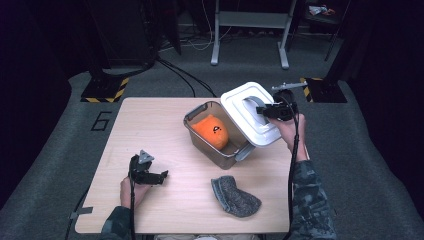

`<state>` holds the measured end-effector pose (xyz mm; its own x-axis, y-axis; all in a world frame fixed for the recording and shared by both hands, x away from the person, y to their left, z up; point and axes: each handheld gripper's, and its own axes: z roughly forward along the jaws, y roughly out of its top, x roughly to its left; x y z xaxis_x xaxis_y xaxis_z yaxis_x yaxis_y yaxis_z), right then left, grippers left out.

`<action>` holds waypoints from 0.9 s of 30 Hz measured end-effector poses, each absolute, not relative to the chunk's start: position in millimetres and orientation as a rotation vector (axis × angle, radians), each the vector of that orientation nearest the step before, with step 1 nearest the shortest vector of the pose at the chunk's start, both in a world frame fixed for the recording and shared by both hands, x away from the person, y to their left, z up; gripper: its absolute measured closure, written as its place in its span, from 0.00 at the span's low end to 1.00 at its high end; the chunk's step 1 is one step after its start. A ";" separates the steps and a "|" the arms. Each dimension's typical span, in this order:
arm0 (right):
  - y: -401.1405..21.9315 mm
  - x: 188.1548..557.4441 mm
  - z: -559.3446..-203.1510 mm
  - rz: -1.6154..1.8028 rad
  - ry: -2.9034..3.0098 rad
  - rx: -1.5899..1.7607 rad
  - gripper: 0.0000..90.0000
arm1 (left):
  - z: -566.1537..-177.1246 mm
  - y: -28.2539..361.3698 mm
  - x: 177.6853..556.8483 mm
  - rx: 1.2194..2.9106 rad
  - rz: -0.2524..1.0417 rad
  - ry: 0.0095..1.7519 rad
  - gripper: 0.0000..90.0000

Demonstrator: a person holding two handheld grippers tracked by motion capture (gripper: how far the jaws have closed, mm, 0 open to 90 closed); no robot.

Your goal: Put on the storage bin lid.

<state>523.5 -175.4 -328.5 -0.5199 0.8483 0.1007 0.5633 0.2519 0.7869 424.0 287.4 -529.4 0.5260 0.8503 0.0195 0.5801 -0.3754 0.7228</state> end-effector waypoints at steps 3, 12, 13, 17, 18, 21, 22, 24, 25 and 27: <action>-167.4 522.1 -329.2 1.164 2.201 1.290 0.74 | -529.4 287.4 424.0 2.095 0.519 1.157 0.06; -143.8 521.4 -335.4 1.210 2.258 1.253 0.74 | -528.8 288.2 424.0 2.113 0.518 1.148 0.06; -141.3 521.2 -335.9 1.210 2.263 1.257 0.74 | -528.8 288.2 424.0 2.113 0.518 1.148 0.06; -133.2 522.0 -338.1 1.217 2.286 1.237 0.74 | -528.9 288.0 423.8 2.110 0.513 1.151 0.06; -131.4 522.0 -338.5 1.218 2.291 1.235 0.74 | -529.0 287.7 423.6 2.106 0.509 1.155 0.06; -126.5 522.4 -340.7 1.221 2.307 1.226 0.74 | -528.8 288.1 423.9 2.111 0.515 1.150 0.06; -124.7 522.8 -341.8 1.224 2.312 1.224 0.74 | -528.8 288.2 423.9 2.112 0.517 1.148 0.06; -120.5 523.7 -344.4 1.218 2.327 1.225 0.74 | -529.5 287.1 423.8 2.091 0.518 1.159 0.06; -118.5 524.4 -346.0 1.218 2.332 1.218 0.74 | -529.3 287.4 423.9 2.096 0.518 1.157 0.06; -113.9 525.3 -349.1 1.212 2.346 1.220 0.74 | -529.4 287.3 423.9 2.095 0.517 1.158 0.06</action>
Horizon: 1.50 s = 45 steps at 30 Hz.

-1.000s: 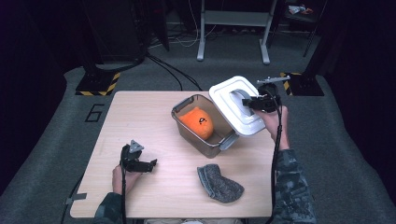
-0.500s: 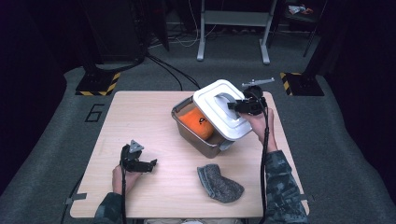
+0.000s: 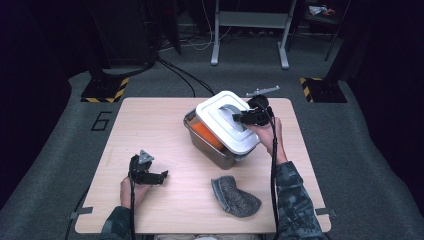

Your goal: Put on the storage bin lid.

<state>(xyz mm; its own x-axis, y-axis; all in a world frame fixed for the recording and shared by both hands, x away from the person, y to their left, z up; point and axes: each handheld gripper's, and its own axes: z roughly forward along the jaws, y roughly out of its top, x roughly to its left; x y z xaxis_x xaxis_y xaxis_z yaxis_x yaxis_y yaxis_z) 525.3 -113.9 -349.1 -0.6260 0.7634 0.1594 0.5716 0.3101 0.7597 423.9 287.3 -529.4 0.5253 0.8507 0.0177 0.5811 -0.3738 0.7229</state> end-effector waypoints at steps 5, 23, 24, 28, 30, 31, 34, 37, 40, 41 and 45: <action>-103.9 527.8 -355.8 1.206 2.378 1.209 0.74 | -529.4 287.4 423.9 2.096 0.519 1.157 0.06; -76.1 535.5 -375.1 1.178 2.458 1.177 0.74 | -529.4 287.4 423.9 2.096 0.519 1.157 0.06; -74.7 536.5 -376.4 1.179 2.449 1.172 0.74 | -529.4 287.5 424.0 2.096 0.519 1.157 0.06; -72.7 536.5 -378.4 1.171 2.464 1.190 0.74 | -529.4 287.4 423.9 2.096 0.519 1.157 0.06; -70.8 535.9 -379.2 1.166 2.459 1.194 0.74 | -529.4 287.5 424.0 2.096 0.518 1.157 0.06; -70.8 535.6 -379.3 1.165 2.457 1.191 0.74 | -529.4 287.4 423.9 2.096 0.519 1.157 0.06; -70.7 535.3 -379.7 1.168 2.453 1.191 0.74 | -529.4 287.4 424.0 2.096 0.519 1.157 0.06; -71.1 535.4 -380.1 1.170 2.455 1.178 0.72 | -529.4 287.5 424.0 2.096 0.518 1.157 0.06; -71.3 535.5 -379.8 1.153 2.456 1.194 0.54 | -529.4 287.5 424.0 2.096 0.519 1.157 0.06; -72.0 535.5 -379.5 1.159 2.451 1.186 0.50 | -529.4 287.5 424.0 2.096 0.519 1.157 0.06; -75.6 531.5 -374.2 1.156 2.420 1.164 0.31 | -529.4 287.4 423.9 2.096 0.519 1.157 0.06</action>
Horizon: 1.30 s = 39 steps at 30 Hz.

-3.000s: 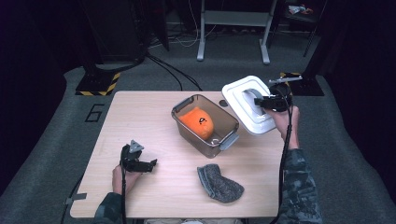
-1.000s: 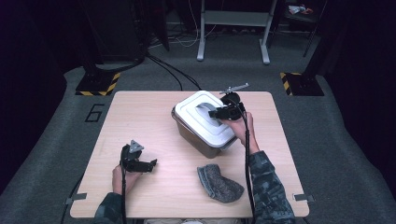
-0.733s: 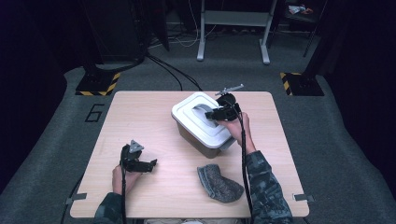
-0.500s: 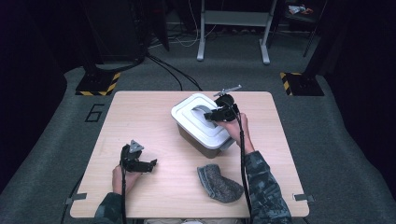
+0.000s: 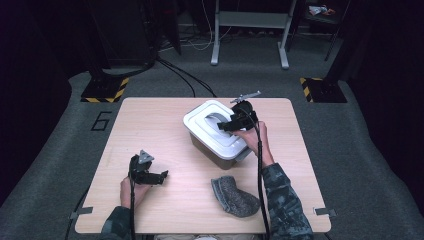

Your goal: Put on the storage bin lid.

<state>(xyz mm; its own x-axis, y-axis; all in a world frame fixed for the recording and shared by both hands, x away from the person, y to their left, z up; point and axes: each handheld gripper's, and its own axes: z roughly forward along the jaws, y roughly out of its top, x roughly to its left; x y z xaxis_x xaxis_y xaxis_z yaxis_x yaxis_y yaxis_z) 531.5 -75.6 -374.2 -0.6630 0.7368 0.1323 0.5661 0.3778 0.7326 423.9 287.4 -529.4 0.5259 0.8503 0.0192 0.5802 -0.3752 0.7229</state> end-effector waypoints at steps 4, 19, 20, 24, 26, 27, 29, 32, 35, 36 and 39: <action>-83.5 525.4 -366.5 1.171 2.381 1.163 0.20 | -529.4 287.4 423.9 2.096 0.519 1.157 0.06; -132.2 499.0 -355.0 1.144 2.258 1.164 0.06 | -529.4 287.4 423.9 2.096 0.519 1.157 0.06; -136.5 497.0 -355.1 1.138 2.252 1.160 0.05 | -529.4 287.4 423.9 2.096 0.518 1.157 0.06; -154.3 486.2 -357.6 1.118 2.214 1.180 0.04 | -529.4 287.4 424.0 2.096 0.519 1.157 0.06; -161.7 481.7 -360.0 1.105 2.198 1.188 0.04 | -529.4 287.4 424.0 2.096 0.519 1.157 0.06; -166.2 479.0 -361.4 1.097 2.190 1.190 0.04 | -529.4 287.4 424.0 2.096 0.519 1.157 0.06; -174.5 473.1 -365.8 1.086 2.174 1.201 0.04 | -529.4 287.4 423.9 2.096 0.519 1.157 0.06; -187.1 463.4 -373.7 1.075 2.151 1.214 0.04 | -529.4 287.4 424.0 2.096 0.519 1.157 0.06; -198.3 454.1 -383.6 1.059 2.133 1.234 0.03 | -529.4 287.4 424.0 2.096 0.519 1.157 0.06; -201.6 450.8 -387.3 1.057 2.125 1.251 0.03 | -529.4 287.4 424.0 2.096 0.519 1.157 0.06; -212.4 443.7 -400.4 1.043 2.110 1.270 0.03 | -529.4 287.4 424.0 2.096 0.518 1.157 0.06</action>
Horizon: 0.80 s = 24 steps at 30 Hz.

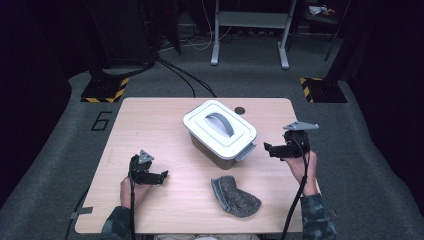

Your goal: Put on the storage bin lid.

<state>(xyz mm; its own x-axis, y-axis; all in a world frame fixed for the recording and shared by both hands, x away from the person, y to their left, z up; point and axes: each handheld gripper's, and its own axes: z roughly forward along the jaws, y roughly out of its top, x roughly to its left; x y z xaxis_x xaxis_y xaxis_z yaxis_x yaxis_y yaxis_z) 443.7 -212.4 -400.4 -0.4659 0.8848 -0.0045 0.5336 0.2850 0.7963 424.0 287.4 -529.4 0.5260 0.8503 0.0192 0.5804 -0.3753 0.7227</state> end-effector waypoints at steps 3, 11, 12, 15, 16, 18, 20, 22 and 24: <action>-221.0 437.7 -415.9 1.050 2.102 1.319 0.03 | -529.5 287.4 424.0 2.095 0.520 1.157 0.06; -234.2 421.8 -461.3 0.998 2.098 1.401 0.02 | -529.4 287.5 424.1 2.097 0.518 1.156 0.06; -235.5 419.2 -468.3 0.991 2.095 1.413 0.02 | -529.4 287.5 424.0 2.097 0.518 1.157 0.06; -240.0 413.1 -483.5 0.985 2.089 1.448 0.02 | -529.4 287.5 424.0 2.097 0.518 1.157 0.06; -241.6 410.7 -488.8 0.975 2.085 1.459 0.02 | -529.4 287.5 424.0 2.097 0.518 1.157 0.06; -244.3 405.5 -499.1 0.964 2.086 1.470 0.02 | -529.4 287.5 424.0 2.097 0.518 1.157 0.06; -247.1 400.3 -508.5 0.935 2.085 1.485 0.02 | -529.4 287.5 424.0 2.096 0.518 1.157 0.06; -248.8 394.0 -516.8 0.912 2.081 1.494 0.01 | -529.4 287.4 424.0 2.096 0.518 1.157 0.06; -249.7 386.7 -523.9 0.890 2.079 1.490 0.01 | -529.4 287.4 424.0 2.096 0.518 1.157 0.06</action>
